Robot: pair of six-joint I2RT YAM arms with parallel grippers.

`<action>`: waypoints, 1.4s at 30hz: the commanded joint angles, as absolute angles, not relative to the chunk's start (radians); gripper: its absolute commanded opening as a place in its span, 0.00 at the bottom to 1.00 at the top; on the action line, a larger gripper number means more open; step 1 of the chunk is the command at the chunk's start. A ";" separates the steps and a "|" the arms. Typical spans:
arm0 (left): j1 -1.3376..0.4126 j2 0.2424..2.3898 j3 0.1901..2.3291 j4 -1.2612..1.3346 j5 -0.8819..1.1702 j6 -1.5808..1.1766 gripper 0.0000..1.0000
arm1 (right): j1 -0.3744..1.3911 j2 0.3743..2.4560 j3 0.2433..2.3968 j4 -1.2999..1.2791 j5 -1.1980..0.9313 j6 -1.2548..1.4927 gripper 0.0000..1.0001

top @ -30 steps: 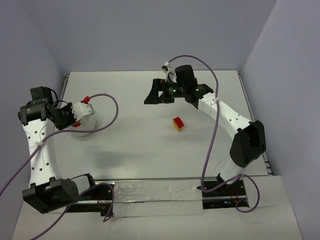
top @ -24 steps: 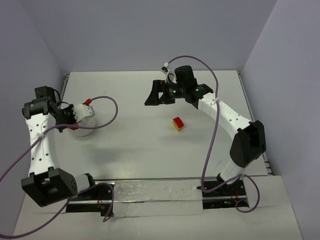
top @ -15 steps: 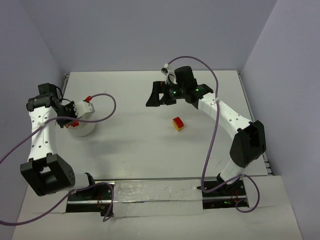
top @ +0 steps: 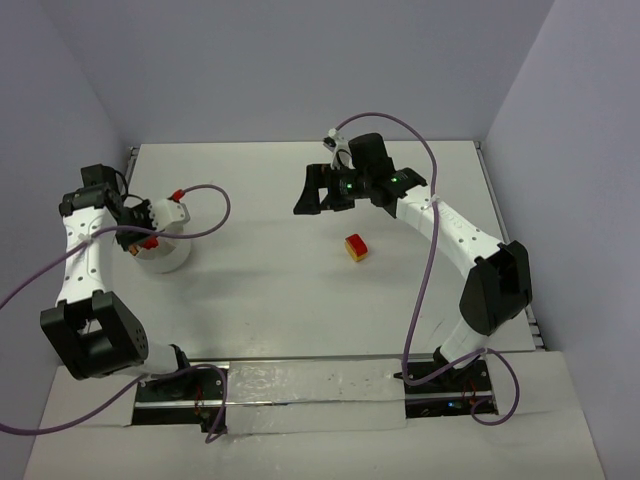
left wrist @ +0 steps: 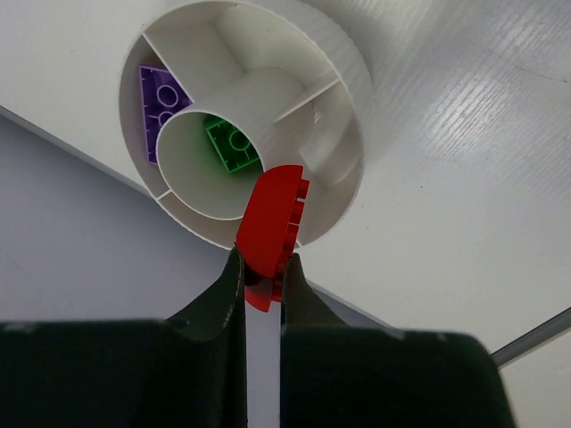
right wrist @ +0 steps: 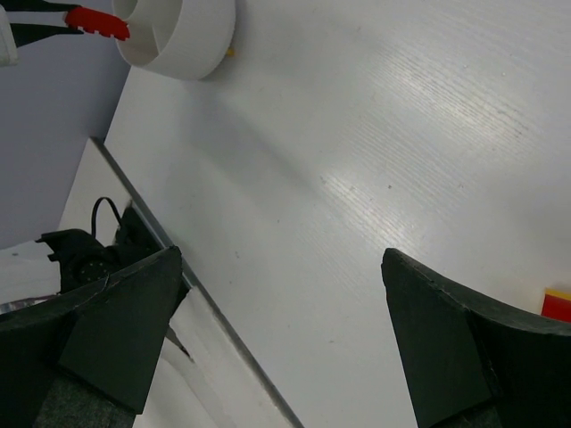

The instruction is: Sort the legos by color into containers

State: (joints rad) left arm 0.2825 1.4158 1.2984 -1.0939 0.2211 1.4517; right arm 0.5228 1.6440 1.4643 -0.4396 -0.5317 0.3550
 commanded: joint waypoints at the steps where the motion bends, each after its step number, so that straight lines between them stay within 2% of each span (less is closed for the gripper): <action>1: 0.272 1.411 1.263 -1.062 0.221 1.459 0.13 | 0.518 1.620 1.486 -0.448 -0.485 0.327 1.00; 10: 0.252 1.419 1.210 -1.002 0.215 1.435 0.26 | 0.518 1.631 1.494 -0.503 -0.381 0.284 1.00; 16: 0.249 1.444 1.218 -0.980 0.218 1.425 0.43 | 0.518 1.638 1.488 -0.545 -0.324 0.246 1.00; 17: 0.250 1.447 1.219 -0.980 0.221 1.425 0.44 | 0.519 1.637 1.488 -0.550 -0.322 0.239 1.00; 18: 0.249 1.450 1.233 -0.984 0.226 1.423 0.49 | 0.520 1.637 1.483 -0.560 -0.292 0.228 1.00; 20: 0.247 1.455 1.249 -0.996 0.240 1.417 0.52 | 0.519 1.634 1.478 -0.581 -0.267 0.207 1.00; 30: 0.188 1.375 1.452 -1.094 0.466 1.334 0.58 | 0.516 1.545 1.295 -0.559 -0.112 0.141 0.99; 42: 0.046 1.246 1.440 -1.025 0.587 1.152 0.61 | 0.500 1.615 1.241 -0.555 0.049 0.086 0.91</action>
State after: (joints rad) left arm 0.0674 1.2545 1.4181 -1.0386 0.5026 1.2236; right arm 0.5125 1.5948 1.2404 -0.5812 -0.0296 0.1173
